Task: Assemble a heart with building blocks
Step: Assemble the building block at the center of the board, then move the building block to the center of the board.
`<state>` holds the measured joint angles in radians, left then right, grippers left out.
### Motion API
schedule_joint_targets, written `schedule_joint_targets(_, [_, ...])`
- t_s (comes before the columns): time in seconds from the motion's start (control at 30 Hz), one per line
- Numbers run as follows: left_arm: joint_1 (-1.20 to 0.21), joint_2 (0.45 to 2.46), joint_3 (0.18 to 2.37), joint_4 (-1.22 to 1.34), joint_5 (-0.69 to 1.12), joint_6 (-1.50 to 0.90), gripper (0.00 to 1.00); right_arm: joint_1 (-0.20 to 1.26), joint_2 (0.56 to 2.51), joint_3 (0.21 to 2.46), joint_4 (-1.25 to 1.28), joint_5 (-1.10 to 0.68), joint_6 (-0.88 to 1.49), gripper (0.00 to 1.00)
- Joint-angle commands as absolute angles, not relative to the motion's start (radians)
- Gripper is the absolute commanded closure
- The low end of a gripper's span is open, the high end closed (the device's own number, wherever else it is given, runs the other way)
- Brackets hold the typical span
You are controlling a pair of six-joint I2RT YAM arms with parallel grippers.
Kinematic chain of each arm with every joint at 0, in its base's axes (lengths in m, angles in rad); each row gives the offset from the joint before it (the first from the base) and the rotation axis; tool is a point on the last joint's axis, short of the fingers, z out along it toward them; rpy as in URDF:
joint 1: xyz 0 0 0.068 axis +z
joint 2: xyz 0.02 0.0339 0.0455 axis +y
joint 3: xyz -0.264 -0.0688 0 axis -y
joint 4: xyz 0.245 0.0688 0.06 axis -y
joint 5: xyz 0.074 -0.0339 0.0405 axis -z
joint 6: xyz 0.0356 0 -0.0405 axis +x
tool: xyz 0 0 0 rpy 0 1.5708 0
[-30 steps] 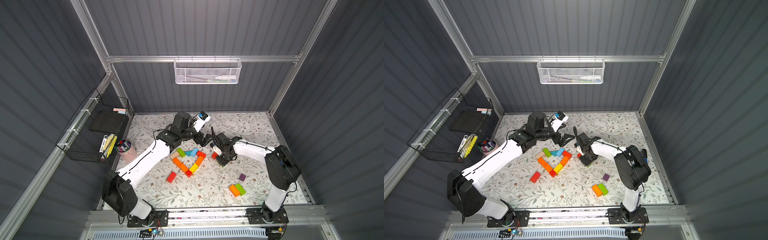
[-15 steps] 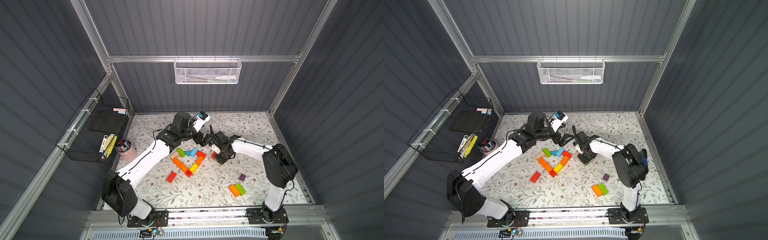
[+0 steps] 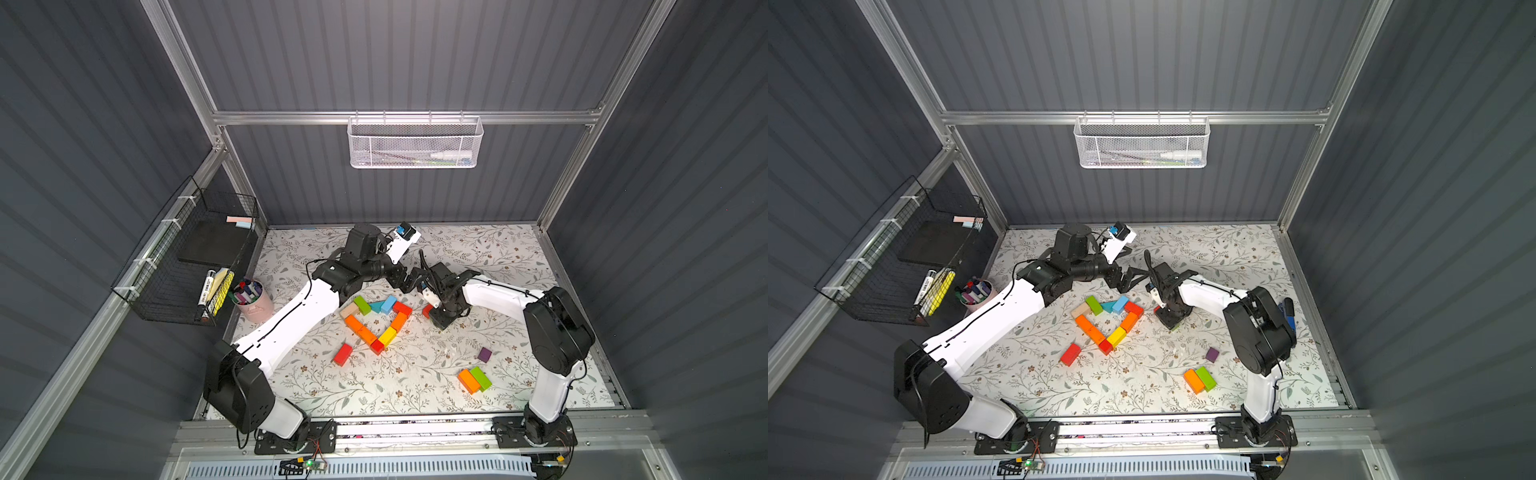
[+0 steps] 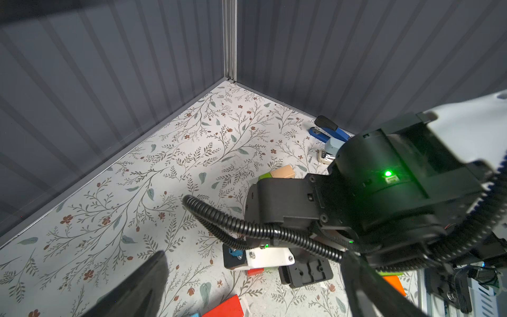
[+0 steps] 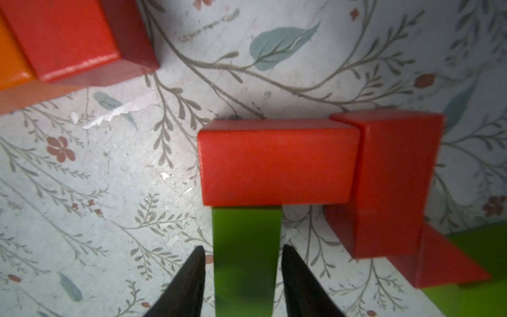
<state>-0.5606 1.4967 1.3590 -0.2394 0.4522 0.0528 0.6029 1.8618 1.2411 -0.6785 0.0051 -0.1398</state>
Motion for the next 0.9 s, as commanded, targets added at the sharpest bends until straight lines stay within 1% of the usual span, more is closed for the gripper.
schedule_joint_targets(0.0, [-0.555, 1.475, 1.355, -0.234, 0.449, 0.056, 0.01, 0.597, 1.804, 1.22, -0.708, -0.008, -0.135, 0.45])
schedule_joint_targets(0.1, [-0.554, 1.471, 1.354, -0.233, 0.449, 0.056, 0.01, 0.597, 1.741, 1.19, -0.718, 0.016, -0.058, 0.4])
schedule_joint_targets(0.23, [-0.554, 1.461, 1.354, -0.231, 0.452, 0.057, 0.01, 0.582, 1.645, 1.147, -0.759, 0.055, 0.139, 0.37])
schedule_joint_targets(0.37, [-0.554, 1.448, 1.348, -0.221, 0.457, 0.056, 0.01, 0.583, 1.526, 1.078, -0.813, 0.045, 0.349, 0.36])
schedule_joint_targets(0.5, [-0.554, 1.444, 1.345, -0.215, 0.466, 0.054, 0.01, 0.593, 1.372, 0.957, -0.865, 0.018, 0.529, 0.37])
schedule_joint_targets(0.67, [-0.554, 1.452, 1.342, -0.212, 0.481, 0.054, 0.01, 0.63, 1.168, 0.798, -0.923, -0.023, 0.628, 0.38])
schedule_joint_targets(0.77, [-0.554, 1.457, 1.343, -0.212, 0.489, 0.055, 0.01, 0.66, 1.093, 0.757, -0.994, -0.022, 0.671, 0.38])
schedule_joint_targets(0.87, [-0.554, 1.462, 1.342, -0.212, 0.492, 0.057, 0.01, 0.7, 1.042, 0.73, -1.002, -0.041, 0.712, 0.38])
